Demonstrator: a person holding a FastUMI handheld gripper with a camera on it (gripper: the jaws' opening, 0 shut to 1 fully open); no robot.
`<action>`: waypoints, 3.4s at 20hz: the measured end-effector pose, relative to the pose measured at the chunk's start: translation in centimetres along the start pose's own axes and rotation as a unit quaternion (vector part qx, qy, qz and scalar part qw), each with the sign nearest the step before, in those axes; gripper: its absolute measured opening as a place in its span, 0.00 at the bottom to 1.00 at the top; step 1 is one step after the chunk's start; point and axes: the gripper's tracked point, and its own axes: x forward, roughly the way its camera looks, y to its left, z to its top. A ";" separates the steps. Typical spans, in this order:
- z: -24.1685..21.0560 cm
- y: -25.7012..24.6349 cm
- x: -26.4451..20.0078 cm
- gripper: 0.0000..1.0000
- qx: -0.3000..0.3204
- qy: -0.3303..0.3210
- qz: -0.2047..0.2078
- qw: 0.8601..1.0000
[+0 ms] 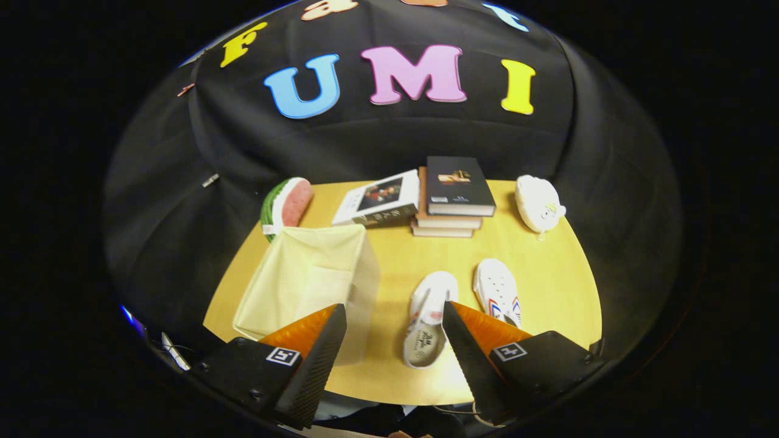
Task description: Open the storage box then place both shoes into the box .Put the left shoe in first, then the right shoe, with the right side of both shoes facing outward in a uniform manner.
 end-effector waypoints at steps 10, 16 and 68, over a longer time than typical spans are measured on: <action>-8.9 -5.9 9.6 0.99 -0.017 0.119 -0.009 0.993; -9.1 -6.3 14.3 0.99 -0.028 0.127 -0.007 0.991; 3.8 20.4 8.8 0.06 0.261 0.143 0.135 0.945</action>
